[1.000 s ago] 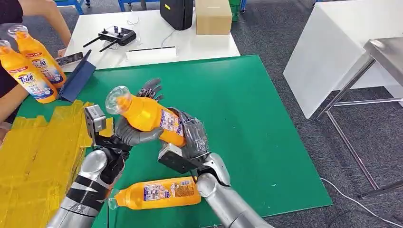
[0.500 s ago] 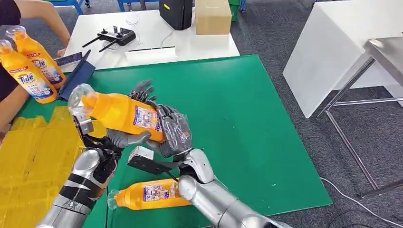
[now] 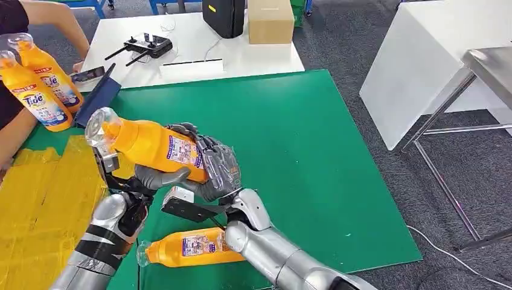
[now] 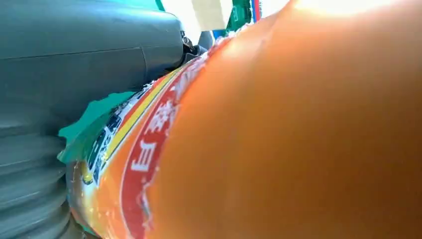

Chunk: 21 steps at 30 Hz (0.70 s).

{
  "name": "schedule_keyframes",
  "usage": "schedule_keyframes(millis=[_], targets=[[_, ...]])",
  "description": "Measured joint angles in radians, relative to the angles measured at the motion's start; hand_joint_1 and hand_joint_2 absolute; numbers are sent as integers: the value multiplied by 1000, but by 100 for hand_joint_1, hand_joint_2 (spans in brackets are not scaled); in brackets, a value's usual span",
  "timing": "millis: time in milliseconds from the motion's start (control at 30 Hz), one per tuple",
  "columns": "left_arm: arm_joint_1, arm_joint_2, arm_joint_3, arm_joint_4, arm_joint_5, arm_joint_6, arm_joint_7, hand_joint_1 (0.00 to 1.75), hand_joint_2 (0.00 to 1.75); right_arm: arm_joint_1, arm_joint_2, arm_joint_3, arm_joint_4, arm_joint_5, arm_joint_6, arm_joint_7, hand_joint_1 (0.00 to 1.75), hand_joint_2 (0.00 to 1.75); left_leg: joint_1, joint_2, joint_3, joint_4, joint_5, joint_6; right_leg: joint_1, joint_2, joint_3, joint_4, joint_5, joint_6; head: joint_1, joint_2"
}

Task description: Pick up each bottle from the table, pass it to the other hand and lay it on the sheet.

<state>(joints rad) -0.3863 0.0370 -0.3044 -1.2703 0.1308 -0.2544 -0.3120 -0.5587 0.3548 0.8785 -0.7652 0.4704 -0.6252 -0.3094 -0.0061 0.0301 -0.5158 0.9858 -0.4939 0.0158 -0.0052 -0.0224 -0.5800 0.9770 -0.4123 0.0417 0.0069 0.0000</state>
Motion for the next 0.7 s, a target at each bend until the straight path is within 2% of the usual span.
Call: schedule_keyframes(millis=[300,333,400,433,467,500,533,600,700], targets=[[1,-5,6,0,0,8,4,175,175,7,3,-13,1,0,4,-7,175,175,0,0,0,0,0,0,0,0,0,0,0,0,0,0],[1,-5,6,0,-1,9,5,175,175,7,3,-14,1,-15,14,-14,161,175,0,0,0,0,0,0,0,0,0,0,0,0,0,0],[2,-4,8,0,-2,9,8,175,175,10,3,-22,1,-62,44,-39,161,175,0,0,0,0,0,0,0,0,0,0,0,0,0,0],[3,-3,11,-1,-3,10,8,175,175,12,3,-27,1,-89,61,-51,108,175,0,0,0,0,0,0,0,0,0,0,0,0,0,0],[5,-2,13,-1,-6,13,8,175,175,14,3,-32,0,-108,73,-60,0,175,0,0,0,0,0,0,0,0,0,0,0,0,0,0],[9,-2,15,-2,-9,18,8,175,175,16,3,-37,-2,-119,83,-67,0,175,0,0,0,0,0,0,0,0,0,0,0,0,0,0],[10,-2,16,-3,-14,21,8,175,175,18,3,-41,-4,-127,92,-71,0,0,0,0,0,0,0,0,0,0,0,0,0,0,0,0],[12,0,19,-7,-46,47,3,175,175,26,3,-48,-11,-157,118,-76,0,0,0,0,0,0,0,0,0,0,0,0,0,0,0,0],[26,6,19,-30,-223,184,2,175,175,49,-2,-81,-50,-205,162,-77,0,0,0,0,0,0,0,0,0,0,0,0,0,0,0,0]])
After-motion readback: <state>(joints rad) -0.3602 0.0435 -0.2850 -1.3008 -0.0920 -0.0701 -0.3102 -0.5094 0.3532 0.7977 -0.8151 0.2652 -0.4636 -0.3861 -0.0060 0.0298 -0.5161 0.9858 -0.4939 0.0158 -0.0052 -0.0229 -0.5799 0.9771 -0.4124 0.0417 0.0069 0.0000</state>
